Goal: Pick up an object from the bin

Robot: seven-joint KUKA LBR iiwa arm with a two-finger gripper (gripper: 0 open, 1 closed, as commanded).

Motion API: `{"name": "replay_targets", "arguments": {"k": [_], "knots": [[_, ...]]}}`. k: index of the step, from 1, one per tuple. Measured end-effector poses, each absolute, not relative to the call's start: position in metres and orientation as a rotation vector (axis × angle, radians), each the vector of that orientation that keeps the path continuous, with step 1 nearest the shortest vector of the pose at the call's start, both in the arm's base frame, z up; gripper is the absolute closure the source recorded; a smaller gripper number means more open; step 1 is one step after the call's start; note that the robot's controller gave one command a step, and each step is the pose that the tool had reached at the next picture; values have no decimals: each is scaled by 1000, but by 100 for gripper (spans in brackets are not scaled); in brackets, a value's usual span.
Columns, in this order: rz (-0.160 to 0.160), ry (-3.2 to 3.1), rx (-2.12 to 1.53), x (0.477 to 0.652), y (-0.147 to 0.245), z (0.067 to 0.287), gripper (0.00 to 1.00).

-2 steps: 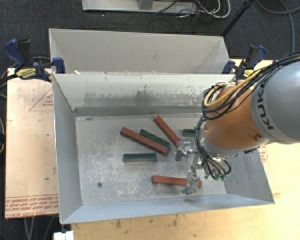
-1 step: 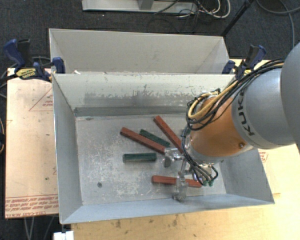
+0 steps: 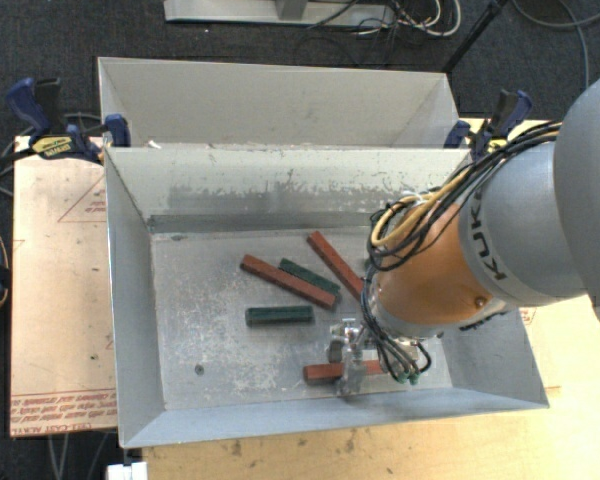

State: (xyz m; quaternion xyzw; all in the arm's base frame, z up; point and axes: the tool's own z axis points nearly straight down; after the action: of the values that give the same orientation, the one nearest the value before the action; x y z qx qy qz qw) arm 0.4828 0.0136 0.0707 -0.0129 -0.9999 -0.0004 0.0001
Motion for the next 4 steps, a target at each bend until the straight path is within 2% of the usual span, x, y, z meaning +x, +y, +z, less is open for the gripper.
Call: {"name": "replay_targets", "arguments": {"k": [2, 4], "knots": [[-1, -3137, -41, 481, 14, 75, 100], [-2, -3138, -40, 481, 14, 112, 100]]}}
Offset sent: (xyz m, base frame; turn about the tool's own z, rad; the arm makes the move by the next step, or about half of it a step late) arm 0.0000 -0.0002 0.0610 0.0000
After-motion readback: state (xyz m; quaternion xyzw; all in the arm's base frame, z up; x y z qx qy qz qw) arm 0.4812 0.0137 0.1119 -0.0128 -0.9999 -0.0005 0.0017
